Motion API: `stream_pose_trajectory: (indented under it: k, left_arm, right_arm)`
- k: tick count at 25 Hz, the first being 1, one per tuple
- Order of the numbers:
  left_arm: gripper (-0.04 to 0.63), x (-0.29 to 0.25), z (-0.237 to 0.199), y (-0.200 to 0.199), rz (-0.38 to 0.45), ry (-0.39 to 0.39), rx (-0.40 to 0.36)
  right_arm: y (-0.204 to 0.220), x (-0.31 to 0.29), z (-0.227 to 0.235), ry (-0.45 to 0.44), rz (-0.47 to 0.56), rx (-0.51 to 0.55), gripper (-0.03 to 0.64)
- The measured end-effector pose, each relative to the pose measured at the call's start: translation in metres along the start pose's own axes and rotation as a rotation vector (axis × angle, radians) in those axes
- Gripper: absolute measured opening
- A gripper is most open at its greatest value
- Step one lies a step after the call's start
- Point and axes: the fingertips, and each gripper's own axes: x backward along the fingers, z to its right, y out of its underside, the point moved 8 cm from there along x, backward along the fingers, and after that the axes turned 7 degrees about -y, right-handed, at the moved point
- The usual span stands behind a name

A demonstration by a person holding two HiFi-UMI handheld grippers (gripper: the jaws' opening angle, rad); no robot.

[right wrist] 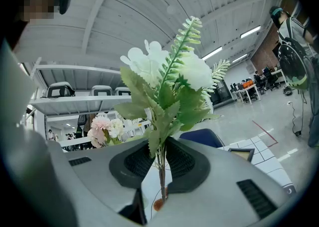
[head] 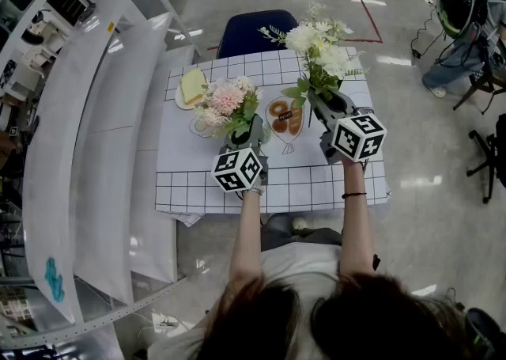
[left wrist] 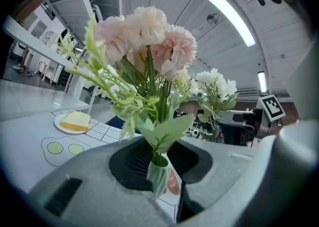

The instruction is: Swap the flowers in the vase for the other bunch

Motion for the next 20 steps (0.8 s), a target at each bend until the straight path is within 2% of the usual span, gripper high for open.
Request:
stream_pose_trajectory:
  k: [20]
  left_arm:
    - [0.089, 0.004, 0.002, -0.024, 0.014, 0.058, 0.014]
  right_arm:
    - [0.002, 0.001, -0.009, 0.012, 0.014, -0.025, 0.064]
